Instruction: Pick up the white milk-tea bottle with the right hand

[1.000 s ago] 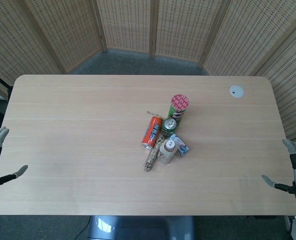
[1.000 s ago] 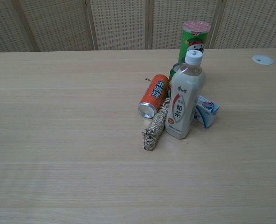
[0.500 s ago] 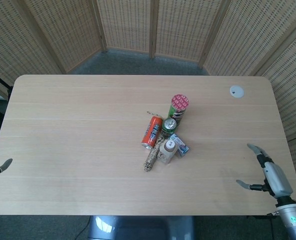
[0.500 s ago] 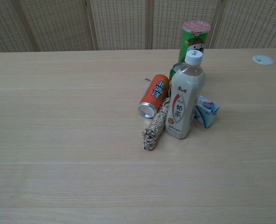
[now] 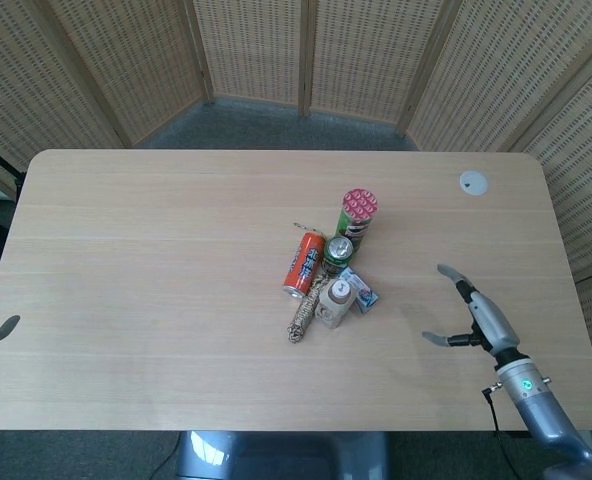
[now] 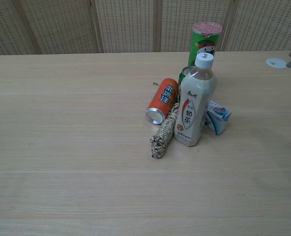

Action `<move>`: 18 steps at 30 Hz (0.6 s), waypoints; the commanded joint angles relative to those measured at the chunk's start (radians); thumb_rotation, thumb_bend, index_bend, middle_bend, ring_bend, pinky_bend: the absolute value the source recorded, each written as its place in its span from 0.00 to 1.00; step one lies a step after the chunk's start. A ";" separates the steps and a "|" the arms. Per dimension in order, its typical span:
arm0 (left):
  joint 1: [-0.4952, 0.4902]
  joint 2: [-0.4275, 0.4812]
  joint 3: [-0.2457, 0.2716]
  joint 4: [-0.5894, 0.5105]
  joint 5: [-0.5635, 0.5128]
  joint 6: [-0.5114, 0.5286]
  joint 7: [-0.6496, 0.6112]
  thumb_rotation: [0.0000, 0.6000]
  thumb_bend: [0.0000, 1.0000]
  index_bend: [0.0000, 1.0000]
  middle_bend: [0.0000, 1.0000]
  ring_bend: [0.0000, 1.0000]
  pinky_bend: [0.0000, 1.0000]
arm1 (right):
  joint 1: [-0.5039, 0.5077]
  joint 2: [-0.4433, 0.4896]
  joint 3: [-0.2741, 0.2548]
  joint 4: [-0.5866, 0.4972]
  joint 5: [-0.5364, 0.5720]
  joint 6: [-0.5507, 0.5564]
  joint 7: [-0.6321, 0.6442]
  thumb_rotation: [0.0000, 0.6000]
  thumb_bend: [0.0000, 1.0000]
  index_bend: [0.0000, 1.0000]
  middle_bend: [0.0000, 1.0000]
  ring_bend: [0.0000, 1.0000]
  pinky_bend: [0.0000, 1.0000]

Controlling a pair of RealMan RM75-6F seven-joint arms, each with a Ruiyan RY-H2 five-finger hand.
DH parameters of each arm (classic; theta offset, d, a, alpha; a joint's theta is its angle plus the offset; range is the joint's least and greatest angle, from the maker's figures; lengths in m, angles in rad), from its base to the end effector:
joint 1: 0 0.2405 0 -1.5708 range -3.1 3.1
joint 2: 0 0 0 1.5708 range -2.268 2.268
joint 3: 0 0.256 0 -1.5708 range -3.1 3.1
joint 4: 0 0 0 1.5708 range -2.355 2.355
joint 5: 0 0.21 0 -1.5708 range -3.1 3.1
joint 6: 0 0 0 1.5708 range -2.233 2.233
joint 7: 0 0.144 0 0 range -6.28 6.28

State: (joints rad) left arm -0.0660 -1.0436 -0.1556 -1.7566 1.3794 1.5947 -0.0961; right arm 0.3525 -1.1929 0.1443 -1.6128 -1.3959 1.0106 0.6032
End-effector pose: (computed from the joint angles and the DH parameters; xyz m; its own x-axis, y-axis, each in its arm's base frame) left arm -0.2919 0.1915 0.2049 0.2265 -0.2055 0.9521 0.9735 0.0782 -0.2147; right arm -0.2684 -0.2694 0.0903 -0.2523 -0.3404 0.9058 -0.9658 0.0304 -0.2576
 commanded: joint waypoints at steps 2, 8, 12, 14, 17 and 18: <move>-0.001 -0.005 0.002 0.004 0.004 -0.002 0.007 1.00 0.00 0.00 0.00 0.00 0.00 | 0.034 -0.030 0.026 -0.003 0.029 -0.026 0.011 0.93 0.00 0.00 0.00 0.00 0.00; 0.000 -0.011 0.000 0.009 0.003 -0.004 0.012 1.00 0.00 0.00 0.00 0.00 0.00 | 0.073 -0.063 0.035 -0.011 0.049 -0.068 0.008 0.93 0.00 0.00 0.00 0.00 0.00; 0.000 -0.016 0.000 0.010 -0.001 -0.009 0.019 1.00 0.00 0.00 0.00 0.00 0.00 | 0.086 -0.084 0.036 -0.034 0.055 -0.073 0.008 0.92 0.00 0.00 0.00 0.00 0.00; -0.001 -0.018 0.001 0.012 0.003 -0.010 0.022 1.00 0.00 0.00 0.00 0.00 0.00 | 0.092 -0.095 0.036 -0.048 0.054 -0.076 0.017 0.92 0.00 0.00 0.00 0.00 0.00; -0.002 -0.023 0.003 0.016 0.007 -0.010 0.031 1.00 0.00 0.00 0.00 0.00 0.00 | 0.100 -0.115 0.036 -0.057 0.051 -0.076 0.021 0.93 0.00 0.00 0.00 0.00 0.00; -0.002 -0.025 0.003 0.017 0.008 -0.011 0.034 1.00 0.00 0.00 0.00 0.00 0.00 | 0.103 -0.124 0.037 -0.057 0.053 -0.075 0.017 0.93 0.00 0.00 0.00 0.00 0.00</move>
State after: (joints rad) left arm -0.0680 -1.0680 -0.1530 -1.7405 1.3866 1.5843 -0.0629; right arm 0.4514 -1.3087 0.1806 -1.6678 -1.3435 0.9354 0.6228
